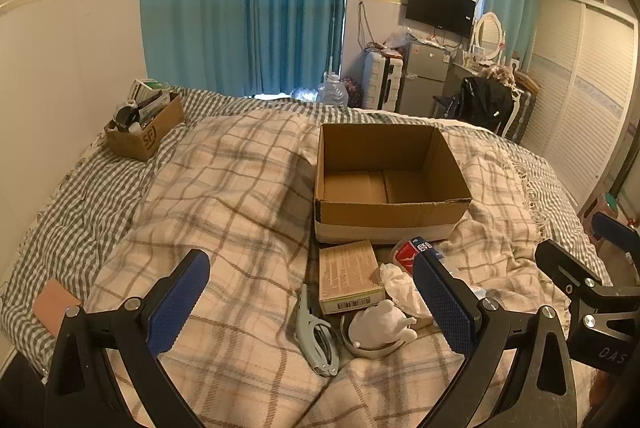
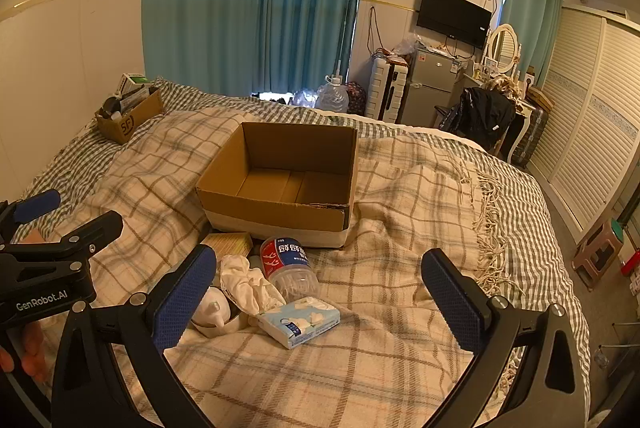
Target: Organize objects
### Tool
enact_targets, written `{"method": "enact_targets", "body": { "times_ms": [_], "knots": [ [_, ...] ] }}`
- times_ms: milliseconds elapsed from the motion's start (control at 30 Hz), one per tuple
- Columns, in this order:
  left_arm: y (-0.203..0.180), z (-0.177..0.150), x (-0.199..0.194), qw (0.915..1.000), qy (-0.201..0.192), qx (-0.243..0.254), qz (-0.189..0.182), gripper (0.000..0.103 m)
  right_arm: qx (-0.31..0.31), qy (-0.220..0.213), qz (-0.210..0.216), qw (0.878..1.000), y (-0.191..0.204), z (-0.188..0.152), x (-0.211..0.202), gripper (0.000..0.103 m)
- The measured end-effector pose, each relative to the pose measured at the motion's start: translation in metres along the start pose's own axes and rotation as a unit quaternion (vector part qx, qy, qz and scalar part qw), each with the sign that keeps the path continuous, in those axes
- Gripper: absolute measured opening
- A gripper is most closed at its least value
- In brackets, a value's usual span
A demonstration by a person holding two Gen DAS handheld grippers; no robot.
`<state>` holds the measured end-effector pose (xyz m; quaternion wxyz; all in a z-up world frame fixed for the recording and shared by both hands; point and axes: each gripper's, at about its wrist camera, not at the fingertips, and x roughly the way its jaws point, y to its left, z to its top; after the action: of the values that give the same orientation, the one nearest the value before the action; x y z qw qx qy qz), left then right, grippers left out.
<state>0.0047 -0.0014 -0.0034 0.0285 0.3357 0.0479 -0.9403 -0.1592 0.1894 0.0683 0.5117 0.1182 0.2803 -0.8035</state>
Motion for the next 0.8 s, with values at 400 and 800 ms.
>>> {"method": "enact_targets", "body": {
  "times_ms": [400, 800],
  "knots": [
    [0.0004, -0.0009, 0.0000, 1.0000, 0.000, -0.004, 0.006, 0.103, -0.003, -0.001, 0.001, 1.000, 0.0037, -0.0042, 0.0012, 0.103],
    [0.0009, -0.0030, 0.0019, 0.9999, 0.002, -0.004, 0.009, 0.103, -0.007, -0.004, 0.000, 1.000, 0.0033, -0.0042, 0.0000, 0.103]
  ]
}}
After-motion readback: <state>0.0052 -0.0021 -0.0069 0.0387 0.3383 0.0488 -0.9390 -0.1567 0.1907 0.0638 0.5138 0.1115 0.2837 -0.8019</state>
